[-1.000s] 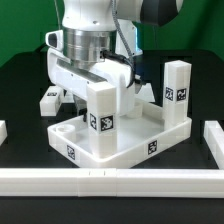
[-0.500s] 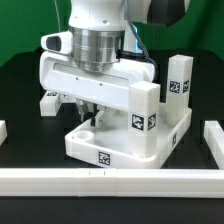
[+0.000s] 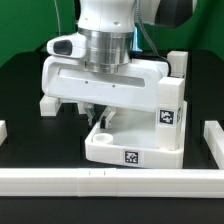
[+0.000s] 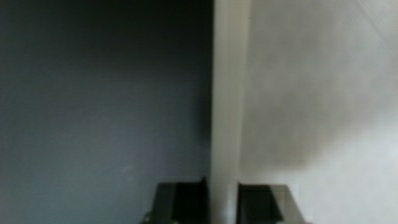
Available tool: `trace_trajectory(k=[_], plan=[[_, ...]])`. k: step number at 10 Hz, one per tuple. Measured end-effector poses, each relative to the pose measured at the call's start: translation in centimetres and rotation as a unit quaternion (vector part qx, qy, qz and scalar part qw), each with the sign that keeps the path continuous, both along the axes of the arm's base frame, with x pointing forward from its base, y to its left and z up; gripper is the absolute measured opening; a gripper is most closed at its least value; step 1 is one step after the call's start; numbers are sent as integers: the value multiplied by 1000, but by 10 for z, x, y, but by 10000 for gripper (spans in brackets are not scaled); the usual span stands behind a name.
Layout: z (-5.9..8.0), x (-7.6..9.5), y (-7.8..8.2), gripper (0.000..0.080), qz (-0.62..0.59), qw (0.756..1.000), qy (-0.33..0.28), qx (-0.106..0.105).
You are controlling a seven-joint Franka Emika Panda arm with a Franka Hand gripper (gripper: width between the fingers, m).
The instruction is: Assemble desk
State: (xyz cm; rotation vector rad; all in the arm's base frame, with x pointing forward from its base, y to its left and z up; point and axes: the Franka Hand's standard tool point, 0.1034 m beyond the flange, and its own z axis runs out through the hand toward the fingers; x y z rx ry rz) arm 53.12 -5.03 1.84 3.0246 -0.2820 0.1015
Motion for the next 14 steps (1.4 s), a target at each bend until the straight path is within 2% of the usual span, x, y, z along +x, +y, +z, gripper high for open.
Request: trace_trajectory(k=[3, 5, 7, 9, 11, 12, 14], plan=[[0, 2, -2, 67, 88, 996, 8, -7], [0, 11, 1, 67, 144, 989, 11, -17], [1, 20, 6, 67, 210, 977, 15, -27], [3, 22, 3, 67, 262, 964, 13, -36], [3, 23, 0, 67, 346, 937, 27, -47], [4, 24, 2, 67, 358, 932, 28, -49], [6, 36, 14, 67, 423, 904, 31, -60]])
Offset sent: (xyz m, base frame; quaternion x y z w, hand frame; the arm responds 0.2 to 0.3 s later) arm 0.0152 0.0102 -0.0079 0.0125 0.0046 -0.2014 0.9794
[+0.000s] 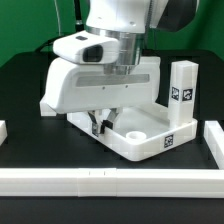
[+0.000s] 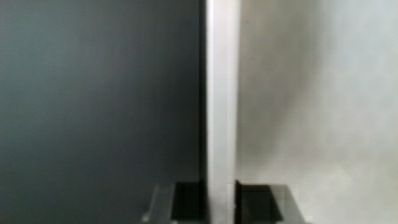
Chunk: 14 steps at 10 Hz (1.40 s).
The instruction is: Assemble desk
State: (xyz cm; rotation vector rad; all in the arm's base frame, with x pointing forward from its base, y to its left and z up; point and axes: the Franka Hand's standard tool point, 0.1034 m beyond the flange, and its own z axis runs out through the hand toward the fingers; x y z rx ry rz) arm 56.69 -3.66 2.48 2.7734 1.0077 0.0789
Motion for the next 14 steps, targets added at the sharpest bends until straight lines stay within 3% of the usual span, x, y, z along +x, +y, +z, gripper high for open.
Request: trace_trajectory(k=[3, 6, 11, 14], plan=[[4, 12, 13, 67, 84, 996, 8, -12], [4, 12, 9, 67, 166, 985, 24, -30], [7, 40, 42, 67, 311, 947, 49, -58], [6, 39, 37, 67, 375, 922, 63, -73]])
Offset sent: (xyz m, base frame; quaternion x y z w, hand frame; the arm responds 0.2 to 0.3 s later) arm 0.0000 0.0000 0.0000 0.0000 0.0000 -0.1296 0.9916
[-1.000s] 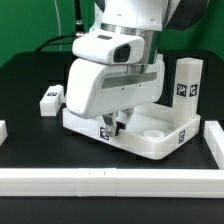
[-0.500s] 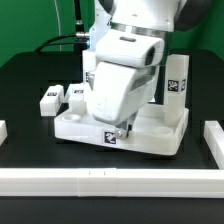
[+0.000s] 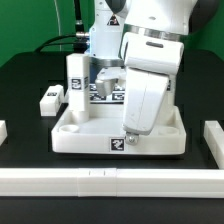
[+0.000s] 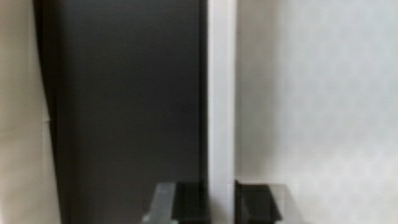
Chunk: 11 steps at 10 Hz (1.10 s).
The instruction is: Assemble desk
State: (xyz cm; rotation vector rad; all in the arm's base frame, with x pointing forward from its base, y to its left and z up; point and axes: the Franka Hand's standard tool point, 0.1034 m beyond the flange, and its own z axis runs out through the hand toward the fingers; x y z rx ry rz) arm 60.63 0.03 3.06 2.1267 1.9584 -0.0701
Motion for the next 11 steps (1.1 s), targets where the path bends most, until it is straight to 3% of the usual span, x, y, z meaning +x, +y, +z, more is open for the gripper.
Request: trace_trajectory(k=[1, 3, 6, 11], plan=[[0, 1, 8, 66, -11, 1000, 2, 2], [5, 21, 24, 65, -7, 1000, 3, 3], [12, 45, 30, 63, -5, 1000, 1, -3], [15, 62, 43, 60, -7, 1000, -3, -4]])
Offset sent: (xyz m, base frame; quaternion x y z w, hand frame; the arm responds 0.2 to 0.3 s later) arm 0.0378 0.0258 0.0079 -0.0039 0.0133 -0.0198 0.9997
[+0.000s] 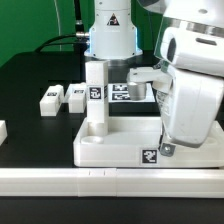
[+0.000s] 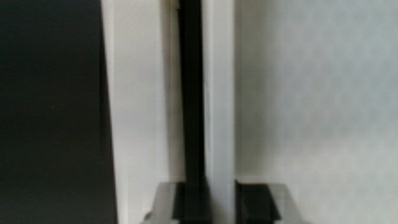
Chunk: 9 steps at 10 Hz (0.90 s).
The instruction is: Assemble desk
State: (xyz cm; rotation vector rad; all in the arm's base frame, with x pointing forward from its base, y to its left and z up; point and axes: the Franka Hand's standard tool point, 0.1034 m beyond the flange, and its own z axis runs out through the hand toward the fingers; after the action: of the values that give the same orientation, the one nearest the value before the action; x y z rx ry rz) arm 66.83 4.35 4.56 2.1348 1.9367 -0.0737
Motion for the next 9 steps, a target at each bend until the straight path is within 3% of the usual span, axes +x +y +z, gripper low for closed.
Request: trace_trajectory(k=[1, 2, 4, 5, 6, 9], plan=[[3, 2, 2, 257, 1, 1000, -2, 0], [5, 3, 2, 257, 0, 1000, -2, 0], [19, 4, -1, 532, -5, 1000, 0, -2], [30, 5, -6, 532, -10, 1000, 2, -3], [42, 6, -17, 625, -16, 1000, 2, -7], [56, 6, -63, 648, -30, 999, 14, -23]])
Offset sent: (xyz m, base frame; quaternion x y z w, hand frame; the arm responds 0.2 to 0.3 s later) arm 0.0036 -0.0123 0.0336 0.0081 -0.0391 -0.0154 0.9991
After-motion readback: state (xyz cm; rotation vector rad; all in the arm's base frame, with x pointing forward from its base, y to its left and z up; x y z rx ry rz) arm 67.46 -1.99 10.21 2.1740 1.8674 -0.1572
